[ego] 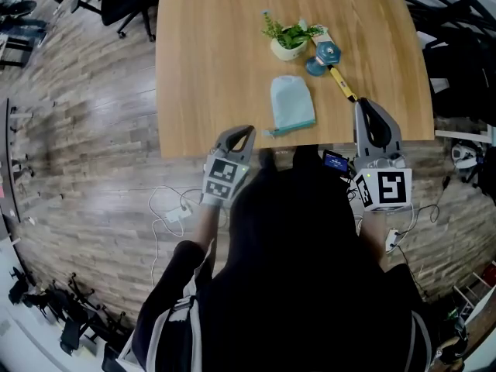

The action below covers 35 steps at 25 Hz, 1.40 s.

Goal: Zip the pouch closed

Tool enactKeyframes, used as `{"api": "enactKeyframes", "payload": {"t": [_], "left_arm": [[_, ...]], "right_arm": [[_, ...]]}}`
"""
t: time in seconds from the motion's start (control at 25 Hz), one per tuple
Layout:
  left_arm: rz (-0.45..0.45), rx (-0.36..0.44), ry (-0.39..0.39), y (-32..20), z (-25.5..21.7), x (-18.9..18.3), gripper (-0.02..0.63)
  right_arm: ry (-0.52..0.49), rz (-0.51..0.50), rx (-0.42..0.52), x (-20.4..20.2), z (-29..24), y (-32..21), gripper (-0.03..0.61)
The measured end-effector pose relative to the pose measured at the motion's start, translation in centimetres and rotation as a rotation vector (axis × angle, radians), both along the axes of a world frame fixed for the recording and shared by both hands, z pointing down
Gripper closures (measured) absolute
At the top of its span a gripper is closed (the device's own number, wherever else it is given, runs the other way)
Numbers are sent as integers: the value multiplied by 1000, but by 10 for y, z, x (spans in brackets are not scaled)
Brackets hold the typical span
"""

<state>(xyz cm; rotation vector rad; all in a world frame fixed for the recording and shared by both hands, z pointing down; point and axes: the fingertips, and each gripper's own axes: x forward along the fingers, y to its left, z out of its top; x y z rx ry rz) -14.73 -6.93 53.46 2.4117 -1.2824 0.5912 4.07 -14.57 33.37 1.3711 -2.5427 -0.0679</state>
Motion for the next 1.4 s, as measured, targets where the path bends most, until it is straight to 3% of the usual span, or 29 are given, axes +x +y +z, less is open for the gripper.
{"api": "enactKeyframes", "payload": {"t": [0.12, 0.2, 0.32, 0.44, 0.52, 0.84, 1.4], "left_arm": [[42, -12, -74, -5, 14, 5, 614], [104, -18, -223, -4, 38, 8, 614], [281, -13, -503, 1, 82, 17, 614], [464, -3, -651, 7, 115, 31, 597], [548, -12, -686, 9, 132, 40, 538], [776, -45, -879, 19, 179, 37, 526], [882, -43, -956, 11, 200, 44, 522]], "right_arm": [[2, 4, -8, 3, 4, -2, 541], [0, 8, -18, 5, 9, -1, 543], [1, 9, -33, 7, 13, 1, 543], [-1, 10, -37, 9, 15, 3, 541], [-8, 19, -41, 11, 17, 6, 542], [-14, 37, -48, 20, 20, 12, 541], [-9, 43, -58, 23, 25, 6, 541]]}}
